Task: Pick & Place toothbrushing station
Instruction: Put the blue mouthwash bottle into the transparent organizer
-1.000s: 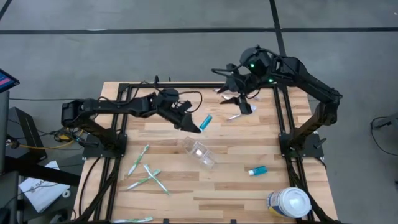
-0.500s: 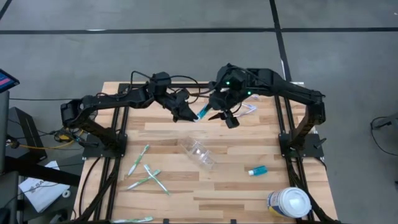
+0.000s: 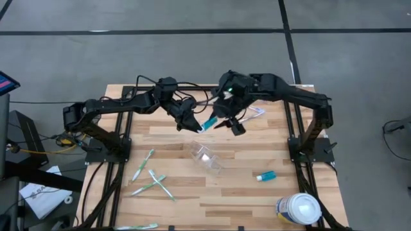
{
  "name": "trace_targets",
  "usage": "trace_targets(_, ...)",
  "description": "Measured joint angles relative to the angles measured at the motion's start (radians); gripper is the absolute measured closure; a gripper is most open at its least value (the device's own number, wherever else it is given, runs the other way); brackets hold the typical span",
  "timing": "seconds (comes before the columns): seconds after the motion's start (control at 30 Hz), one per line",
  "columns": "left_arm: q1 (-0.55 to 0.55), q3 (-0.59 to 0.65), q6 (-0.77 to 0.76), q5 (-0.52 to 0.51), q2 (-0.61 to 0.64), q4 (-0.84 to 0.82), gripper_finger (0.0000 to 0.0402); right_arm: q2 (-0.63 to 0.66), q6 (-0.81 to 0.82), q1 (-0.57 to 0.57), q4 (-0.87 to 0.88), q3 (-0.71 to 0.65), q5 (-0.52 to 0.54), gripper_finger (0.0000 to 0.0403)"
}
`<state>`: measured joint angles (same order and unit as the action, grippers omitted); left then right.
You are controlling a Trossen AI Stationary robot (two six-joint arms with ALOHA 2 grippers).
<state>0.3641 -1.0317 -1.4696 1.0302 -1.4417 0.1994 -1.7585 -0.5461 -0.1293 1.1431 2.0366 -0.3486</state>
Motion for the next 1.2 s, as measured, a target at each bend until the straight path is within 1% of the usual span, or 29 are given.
trace_targets(0.1, -0.009, 0.0, -0.001, 0.012, 0.0, -0.003, 0.0324, -0.031, -0.001, 0.019, -0.006, 0.002, -0.014, 0.0227)
trace_targets(0.3, -0.045, 0.004, -0.004, 0.021, -0.003, -0.016, 0.0324, -0.054, -0.005, 0.035, -0.017, 0.006, -0.027, 0.0226)
trace_targets(0.5, -0.072, -0.002, 0.015, 0.033, -0.036, 0.017, 0.0324, -0.064, -0.004, 0.031, -0.018, 0.101, -0.016, 0.0229)
trace_targets(0.67, -0.078, -0.002, 0.006, 0.043, -0.043, 0.026, 0.0325, -0.065, 0.004, 0.026, 0.018, 0.101, -0.017, 0.0229)
trace_targets(1.03, -0.076, -0.002, -0.001, 0.057, -0.045, 0.049, 0.0325, -0.063, 0.015, 0.038, 0.013, 0.101, -0.05, 0.023)
trace_targets(1.2, -0.076, -0.001, 0.001, 0.097, -0.039, 0.072, 0.0325, -0.063, 0.02, 0.033, 0.027, 0.101, -0.07, 0.023)
